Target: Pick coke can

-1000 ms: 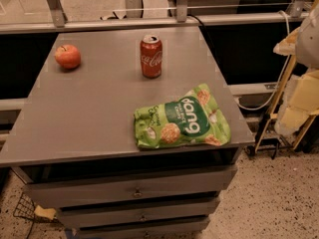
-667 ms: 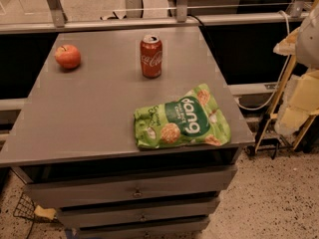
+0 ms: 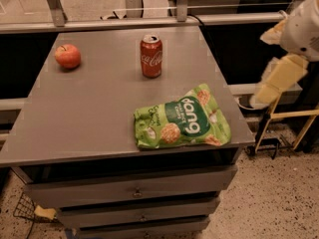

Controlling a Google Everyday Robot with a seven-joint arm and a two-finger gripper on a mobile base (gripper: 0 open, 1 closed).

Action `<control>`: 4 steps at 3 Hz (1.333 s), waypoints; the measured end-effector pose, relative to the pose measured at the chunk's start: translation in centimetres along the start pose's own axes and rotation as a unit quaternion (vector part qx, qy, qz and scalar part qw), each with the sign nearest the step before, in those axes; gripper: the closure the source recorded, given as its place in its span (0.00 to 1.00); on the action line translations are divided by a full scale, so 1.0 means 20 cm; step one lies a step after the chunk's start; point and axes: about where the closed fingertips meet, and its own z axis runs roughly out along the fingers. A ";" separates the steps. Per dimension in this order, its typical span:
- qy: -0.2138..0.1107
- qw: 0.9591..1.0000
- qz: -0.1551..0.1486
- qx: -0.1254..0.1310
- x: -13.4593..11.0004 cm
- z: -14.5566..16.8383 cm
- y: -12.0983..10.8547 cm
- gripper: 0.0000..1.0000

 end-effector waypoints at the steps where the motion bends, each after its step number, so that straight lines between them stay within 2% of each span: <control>1: -0.096 0.995 0.038 0.012 -0.18 0.21 -0.27 0.00; 2: -0.110 0.993 0.046 0.014 -0.20 0.27 -0.32 0.00; 3: -0.110 0.993 0.046 0.014 -0.20 0.27 -0.32 0.00; 4: -0.127 0.992 0.025 0.011 -0.35 0.34 -0.38 0.00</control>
Offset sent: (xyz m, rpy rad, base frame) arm 0.0677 0.0254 -0.0089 0.1844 -0.0596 -0.0256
